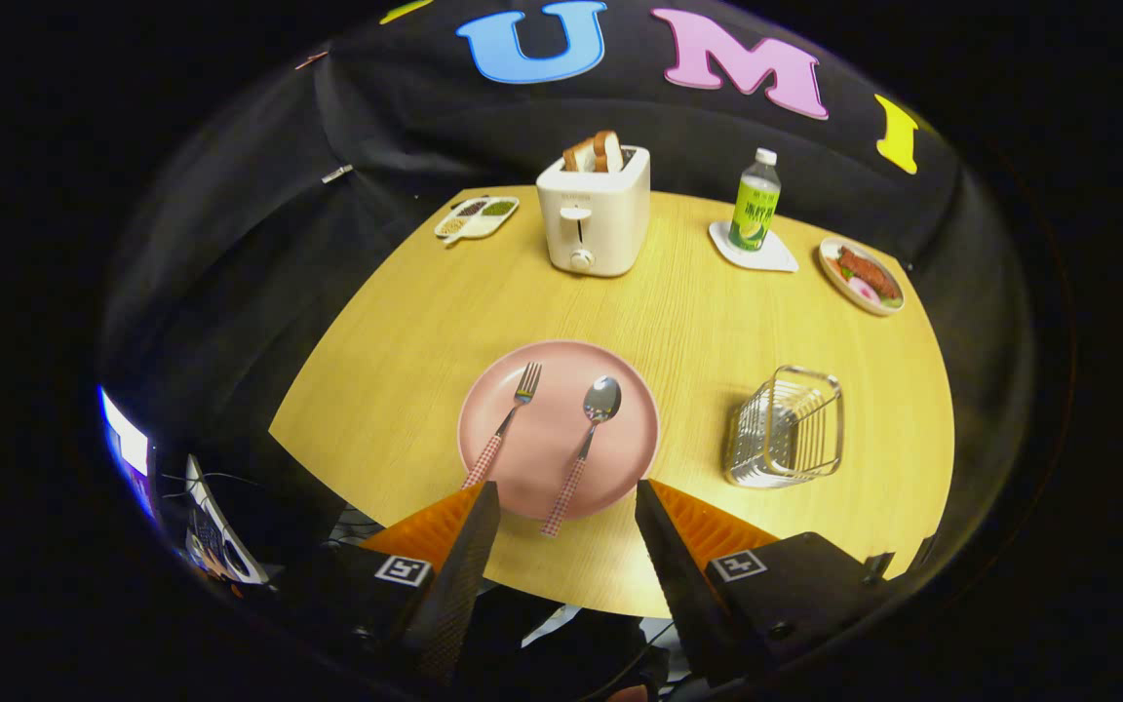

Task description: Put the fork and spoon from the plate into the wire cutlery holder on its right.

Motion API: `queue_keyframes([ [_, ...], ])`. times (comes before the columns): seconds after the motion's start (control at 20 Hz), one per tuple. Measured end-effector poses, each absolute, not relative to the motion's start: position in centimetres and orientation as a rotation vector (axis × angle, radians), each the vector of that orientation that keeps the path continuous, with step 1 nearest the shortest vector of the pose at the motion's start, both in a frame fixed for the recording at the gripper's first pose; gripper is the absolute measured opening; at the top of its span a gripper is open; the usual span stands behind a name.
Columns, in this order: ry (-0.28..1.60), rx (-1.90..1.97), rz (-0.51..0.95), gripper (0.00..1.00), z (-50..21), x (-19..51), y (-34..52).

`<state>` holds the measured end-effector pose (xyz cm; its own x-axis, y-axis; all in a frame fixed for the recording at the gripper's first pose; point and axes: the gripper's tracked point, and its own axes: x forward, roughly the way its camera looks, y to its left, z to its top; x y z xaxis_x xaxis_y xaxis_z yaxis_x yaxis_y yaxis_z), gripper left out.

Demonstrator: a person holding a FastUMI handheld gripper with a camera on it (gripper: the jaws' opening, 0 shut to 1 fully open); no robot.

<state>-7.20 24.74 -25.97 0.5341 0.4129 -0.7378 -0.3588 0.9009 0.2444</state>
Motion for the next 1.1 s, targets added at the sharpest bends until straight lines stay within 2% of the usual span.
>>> queue_keyframes([
  [0.3,1.009,0.023,0.406,0.81,-31.6,-4.4,26.8],
  [0.4,1.052,-0.006,0.390,0.74,-33.3,-4.4,27.2],
  [0.65,1.128,-0.017,0.349,0.73,-36.3,-4.1,28.2],
  [0.7,1.146,-0.008,0.341,0.64,-36.7,-4.0,28.4],
  [0.8,1.187,-0.019,0.320,0.55,-37.8,-4.1,28.2],
  [0.85,1.211,-0.018,0.308,0.54,-38.2,-4.4,28.1],
  [1.0,1.228,0.015,0.274,0.22,-38.2,-4.0,27.7],
  [1.1,1.221,0.034,0.285,0.14,-38.1,-3.8,27.7],
])
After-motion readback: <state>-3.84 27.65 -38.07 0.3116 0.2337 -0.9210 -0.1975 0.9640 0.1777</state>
